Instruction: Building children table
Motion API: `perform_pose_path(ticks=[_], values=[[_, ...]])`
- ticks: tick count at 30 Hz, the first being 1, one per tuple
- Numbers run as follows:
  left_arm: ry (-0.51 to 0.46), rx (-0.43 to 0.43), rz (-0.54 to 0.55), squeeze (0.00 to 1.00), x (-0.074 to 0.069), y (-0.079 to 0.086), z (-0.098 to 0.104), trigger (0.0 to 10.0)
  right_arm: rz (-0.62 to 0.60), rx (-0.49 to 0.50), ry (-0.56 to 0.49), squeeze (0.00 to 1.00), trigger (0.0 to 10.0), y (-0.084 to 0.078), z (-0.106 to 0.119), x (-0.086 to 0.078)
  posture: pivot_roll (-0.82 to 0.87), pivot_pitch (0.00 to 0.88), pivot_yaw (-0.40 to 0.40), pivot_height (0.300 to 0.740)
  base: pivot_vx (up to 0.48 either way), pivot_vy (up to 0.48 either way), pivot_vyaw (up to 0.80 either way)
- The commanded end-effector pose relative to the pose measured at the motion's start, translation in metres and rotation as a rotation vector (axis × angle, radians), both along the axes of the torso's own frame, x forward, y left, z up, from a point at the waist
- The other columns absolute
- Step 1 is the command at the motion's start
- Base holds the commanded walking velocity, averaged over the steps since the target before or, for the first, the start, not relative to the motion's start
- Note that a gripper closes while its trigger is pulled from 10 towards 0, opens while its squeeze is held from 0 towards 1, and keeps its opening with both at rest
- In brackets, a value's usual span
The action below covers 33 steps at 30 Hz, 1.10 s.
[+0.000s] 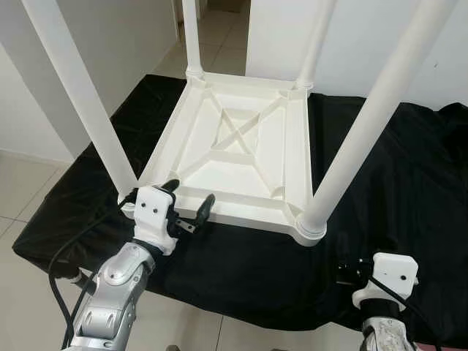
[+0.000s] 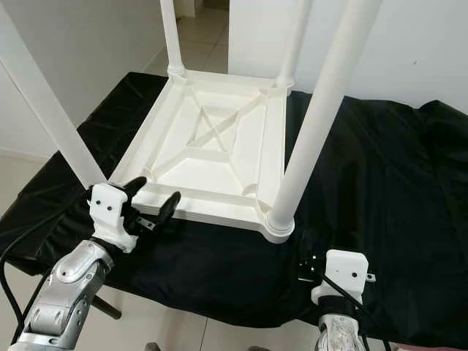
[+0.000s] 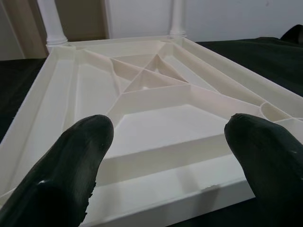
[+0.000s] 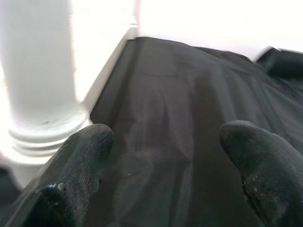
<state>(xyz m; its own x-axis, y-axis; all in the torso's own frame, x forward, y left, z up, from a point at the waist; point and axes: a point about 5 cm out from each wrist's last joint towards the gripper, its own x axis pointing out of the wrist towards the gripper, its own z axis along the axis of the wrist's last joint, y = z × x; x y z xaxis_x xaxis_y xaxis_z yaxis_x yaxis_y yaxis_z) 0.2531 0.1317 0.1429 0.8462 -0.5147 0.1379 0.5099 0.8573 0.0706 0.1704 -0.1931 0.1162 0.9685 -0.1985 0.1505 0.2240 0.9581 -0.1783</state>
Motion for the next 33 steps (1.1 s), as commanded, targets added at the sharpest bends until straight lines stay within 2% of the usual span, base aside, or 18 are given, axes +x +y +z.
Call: perform_pose_path(ticks=[1,5,8,13,17,21,25,33], values=[[-0.005,0.019,-0.049,0.0,-0.002,-0.005,0.002,10.0,0.033,0.005,-0.01,0.0,10.0,0.003,0.003,-0.002,-0.1,0.023,0.008,0.74,0.0,0.0,0.0],[-0.024,0.055,-0.094,0.0,-0.007,-0.011,0.003,10.0,0.106,0.003,-0.013,0.0,10.0,0.009,0.006,-0.002,-0.1,0.017,0.017,0.74,0.0,0.0,0.0],[-0.053,0.09,-0.182,0.0,-0.018,-0.016,0.005,10.0,0.19,0.004,-0.022,0.0,10.0,0.015,0.012,0.004,-0.09,0.012,0.027,0.74,0.0,0.0,0.0],[-0.033,0.08,-0.25,0.0,-0.025,-0.014,0.007,10.0,0.254,0.012,-0.014,0.0,10.0,0.019,0.013,0.007,-0.09,0.012,0.029,0.74,0.0,0.0,0.0],[-0.034,0.092,-0.346,0.0,-0.035,-0.012,0.012,10.0,0.316,0.02,-0.021,0.0,10.0,0.026,0.014,0.014,-0.08,0.003,0.026,0.74,0.0,0.0,0.0],[-0.031,0.082,-0.396,0.0,-0.038,-0.014,0.014,10.0,0.322,0.039,-0.039,0.0,10.0,0.029,0.016,0.023,-0.07,0.0,0.014,0.74,0.0,0.0,0.0],[-0.005,0.081,-0.506,0.0,-0.046,-0.022,0.014,10.0,0.314,0.084,-0.082,0.0,10.0,0.039,0.026,0.045,-0.06,0.0,0.01,0.74,0.0,0.0,0.0],[-0.003,0.085,-0.548,0.0,-0.047,-0.028,0.014,10.0,0.287,0.131,-0.093,0.0,10.0,0.054,0.031,0.064,-0.06,0.0,0.006,0.74,0.0,0.0,0.0]])
